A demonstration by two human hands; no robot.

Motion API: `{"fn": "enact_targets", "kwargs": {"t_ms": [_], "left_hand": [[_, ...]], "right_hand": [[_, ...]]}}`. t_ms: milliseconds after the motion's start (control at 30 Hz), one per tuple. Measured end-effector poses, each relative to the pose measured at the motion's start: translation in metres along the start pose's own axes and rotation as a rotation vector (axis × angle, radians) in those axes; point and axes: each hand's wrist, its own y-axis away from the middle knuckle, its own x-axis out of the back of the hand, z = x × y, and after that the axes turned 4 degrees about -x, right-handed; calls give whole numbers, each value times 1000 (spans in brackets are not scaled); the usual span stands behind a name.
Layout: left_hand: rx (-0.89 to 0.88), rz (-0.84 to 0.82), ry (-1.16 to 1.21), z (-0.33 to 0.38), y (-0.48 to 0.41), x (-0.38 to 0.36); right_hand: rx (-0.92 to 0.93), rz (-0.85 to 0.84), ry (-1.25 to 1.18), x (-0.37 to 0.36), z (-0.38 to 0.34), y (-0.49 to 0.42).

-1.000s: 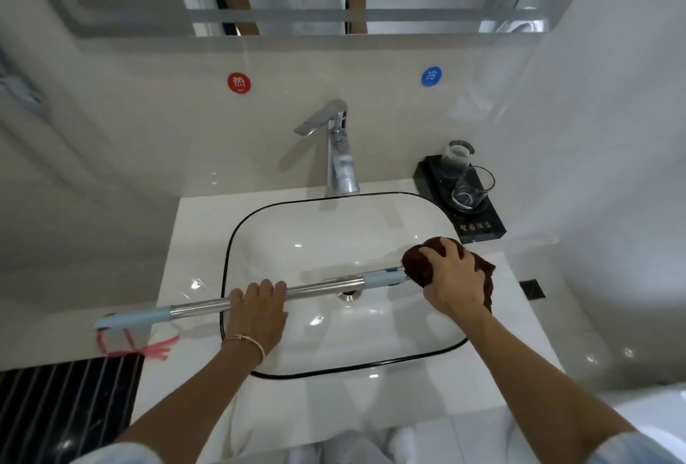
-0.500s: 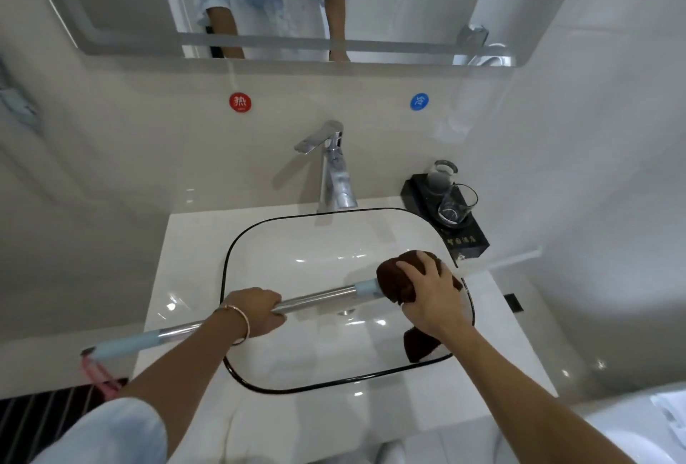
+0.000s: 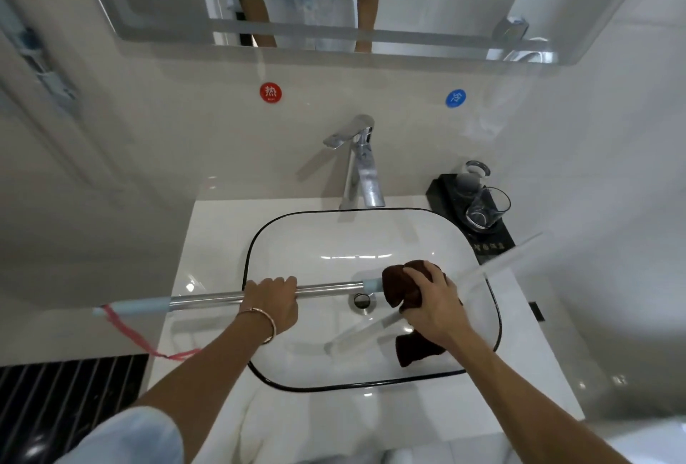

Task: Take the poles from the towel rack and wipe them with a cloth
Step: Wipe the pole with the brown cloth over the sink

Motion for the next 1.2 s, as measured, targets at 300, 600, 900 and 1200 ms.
{"fn": "enact_targets", "kwargs": {"t_ms": [300,600,900,1200], "left_hand": [[-86,-59,166,13,-14,5],[-122,-192,298,22,-36,20],[-128,-523,727,11,-47,31],[-153,-530,686,6,-36,24]], "right_hand": [[-27,30,37,23,12,1],[-86,103,34,21,32,13],[139,238,-175,-30,12,38],[98,62,-8,-34,-11,24]]}}
